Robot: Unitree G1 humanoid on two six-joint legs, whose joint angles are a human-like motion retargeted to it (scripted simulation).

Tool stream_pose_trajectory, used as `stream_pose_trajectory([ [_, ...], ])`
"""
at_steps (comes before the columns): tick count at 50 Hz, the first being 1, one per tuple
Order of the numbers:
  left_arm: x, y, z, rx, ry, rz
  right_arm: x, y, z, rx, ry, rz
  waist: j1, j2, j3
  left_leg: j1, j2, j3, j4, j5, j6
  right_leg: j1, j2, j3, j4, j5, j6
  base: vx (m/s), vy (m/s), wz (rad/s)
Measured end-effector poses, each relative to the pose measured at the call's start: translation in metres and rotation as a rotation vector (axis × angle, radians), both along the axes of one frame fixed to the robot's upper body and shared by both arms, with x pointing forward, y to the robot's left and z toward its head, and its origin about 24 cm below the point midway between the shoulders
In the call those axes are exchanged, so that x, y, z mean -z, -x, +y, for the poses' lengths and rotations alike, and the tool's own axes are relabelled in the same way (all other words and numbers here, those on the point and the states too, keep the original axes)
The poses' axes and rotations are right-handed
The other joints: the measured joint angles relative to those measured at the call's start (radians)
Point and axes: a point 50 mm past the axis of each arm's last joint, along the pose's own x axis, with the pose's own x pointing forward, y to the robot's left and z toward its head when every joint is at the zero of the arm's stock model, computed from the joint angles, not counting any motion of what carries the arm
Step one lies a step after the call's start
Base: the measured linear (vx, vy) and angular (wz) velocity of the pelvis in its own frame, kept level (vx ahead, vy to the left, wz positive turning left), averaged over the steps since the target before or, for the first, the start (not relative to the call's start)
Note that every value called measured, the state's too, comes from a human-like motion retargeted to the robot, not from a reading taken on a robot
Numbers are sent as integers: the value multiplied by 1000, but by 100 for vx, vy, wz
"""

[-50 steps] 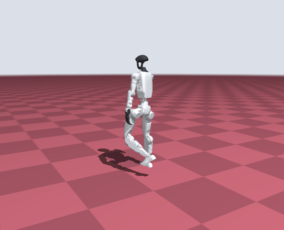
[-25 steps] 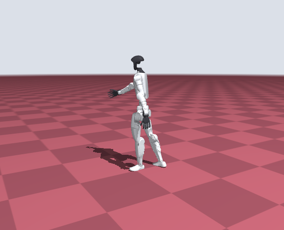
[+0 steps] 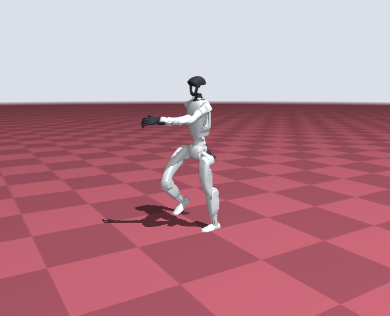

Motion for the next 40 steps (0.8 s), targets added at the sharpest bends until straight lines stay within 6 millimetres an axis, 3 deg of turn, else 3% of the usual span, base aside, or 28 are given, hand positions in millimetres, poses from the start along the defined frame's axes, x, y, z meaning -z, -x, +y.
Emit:
stream_pose_trajectory([
  [3, 11, 9, -2, -25, 5, -104, 6, -19, -22, 145, 142, -77, 17, -12, -12, 23, -10, -83, 0, -9, -10, 109, 36, 52, -396, 27, 28, 38, -12, 145],
  [5, 33, 19, -2, -19, 8, -92, 8, -23, -38, 227, 231, -81, 34, -19, -19, 42, -23, -141, 0, -13, -19, 242, 11, 62, -759, 37, 16, 43, -13, 162],
  [8, 92, 35, 6, -22, -4, 84, 11, -29, -63, 213, 359, -40, 88, -76, 5, 109, -103, -243, 5, -11, -16, 512, -88, 62, -1296, 168, 16, 49, -16, 150],
  [10, 149, 54, 21, -54, -87, 280, 11, -37, -75, 125, 428, -25, 177, -97, 24, 143, -144, -294, 14, 13, -8, 610, -129, 54, -1432, 254, 8, 47, -18, 67],
  [12, 220, 91, 54, -111, -228, 559, 12, -52, -84, 30, 474, -47, 272, -103, 45, 138, -173, -282, 93, 47, -7, 678, -156, 36, -1457, 267, -2, 43, -19, 47],
  [14, 281, 148, 107, -202, -400, 918, 14, -76, -89, -69, 477, -75, 340, -144, 62, 27, -224, -115, 361, 16, -19, 734, -217, 12, -1468, 259, 6, 35, -22, 87],
  [15, 302, 183, 137, -251, -466, 1129, 15, -92, -92, -127, 468, -83, 362, -173, 55, -101, -244, 29, 595, -42, -34, 737, -255, -6, -1467, 253, 9, 24, -21, 146],
  [16, 312, 212, 167, -335, -432, 1292, 15, -115, -97, -169, 484, -127, 372, -185, 13, -274, -182, 180, 852, -112, -27, 693, -268, -37, -1456, 241, 2, 22, -18, 168],
  [18, 320, 266, 225, -609, -294, 1437, 10, -173, -113, -154, 622, -305, 401, -199, -10, -517, -23, 421, 1327, -193, -11, 683, -291, -98, -1434, 191, -2, 30, -11, 140],
  [20, 314, 320, 276, -801, -269, 1504, -6, -241, -126, -63, 740, -516, 454, -215, -13, -646, 46, 496, 1585, -262, 23, 693, -298, -120, -1425, 164, -4, 33, -13, 47],
  [21, 308, 346, 297, -858, -299, 1528, -20, -278, -131, 0, 788, -629, 481, -221, -14, -699, 46, 496, 1664, -277, 13, 704, -299, -121, -1431, 159, -3, 30, -16, 2],
  [25, 269, 433, 355, -942, -366, 1696, -103, -408, -130, 248, 772, -1043, 605, -278, -8, -806, 56, 560, 1827, -415, 82, 752, -319, -100, -1497, 171, 19, 28, -16, -23],
  [28, 238, 473, 381, -1141, -241, 1713, -180, -471, -130, 471, 729, -1316, 672, -281, -16, -874, 129, 593, 1886, -431, 107, 796, -307, -125, -1545, 172, 33, 29, -7, 22],
  [32, 218, 510, 388, -1414, 19, 1686, -266, -515, -124, 672, 609, -1548, 718, -286, -32, -905, 132, 603, 1748, -403, 103, 817, -303, -162, -1536, 149, 37, 28, 1, 47],
  [35, 229, 530, 366, -1562, 258, 1666, -307, -529, -116, 795, 522, -1616, 719, -284, -40, -822, 147, 669, 1499, -386, 111, 830, -296, -187, -1515, 132, 46, 30, 5, 47],
  [38, 261, 533, 326, -1642, 446, 1675, -319, -536, -100, 822, 483, -1622, 701, -298, -26, -606, 115, 854, 1060, -345, 113, 850, -313, -204, -1489, 119, 79, 33, 12, 34],
  [40, 286, 518, 297, -1712, 536, 1619, -313, -537, -87, 761, 517, -1630, 695, -304, 20, -390, -6, 984, 616, -239, 100, 894, -340, -211, -1465, 105, 113, 38, 22, 20],
])
